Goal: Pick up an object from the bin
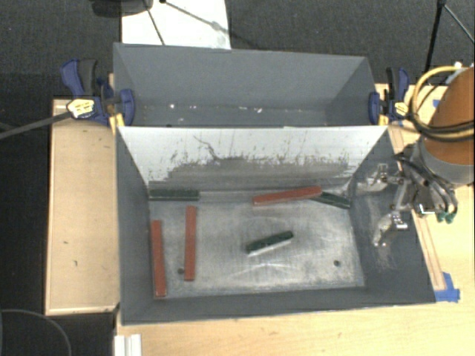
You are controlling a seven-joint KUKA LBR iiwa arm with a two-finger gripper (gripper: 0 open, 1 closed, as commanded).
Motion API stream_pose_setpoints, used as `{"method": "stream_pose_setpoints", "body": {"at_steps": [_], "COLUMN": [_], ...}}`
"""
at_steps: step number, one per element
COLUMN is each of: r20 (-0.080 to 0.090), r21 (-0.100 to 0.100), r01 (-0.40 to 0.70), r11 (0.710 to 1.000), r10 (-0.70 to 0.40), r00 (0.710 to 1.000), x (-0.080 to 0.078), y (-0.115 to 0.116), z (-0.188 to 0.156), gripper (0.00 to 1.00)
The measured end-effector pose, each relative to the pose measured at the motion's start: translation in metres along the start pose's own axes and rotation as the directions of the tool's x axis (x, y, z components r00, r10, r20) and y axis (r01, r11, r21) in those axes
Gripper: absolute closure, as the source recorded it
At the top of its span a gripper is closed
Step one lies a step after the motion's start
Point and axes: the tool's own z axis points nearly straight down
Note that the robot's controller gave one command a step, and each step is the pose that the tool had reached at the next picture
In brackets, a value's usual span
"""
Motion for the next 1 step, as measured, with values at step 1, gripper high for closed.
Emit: {"method": "stream_pose_setpoints", "body": {"at_steps": [1], "r20": [0.008], "r21": [0.002], "r01": [0.004], "r11": [1.0], "r10": [-0.004], "r00": [1.0], "x": [-0.0016], "y": [0.0006], "z": [-0.0044], "gripper": [0.0]}}
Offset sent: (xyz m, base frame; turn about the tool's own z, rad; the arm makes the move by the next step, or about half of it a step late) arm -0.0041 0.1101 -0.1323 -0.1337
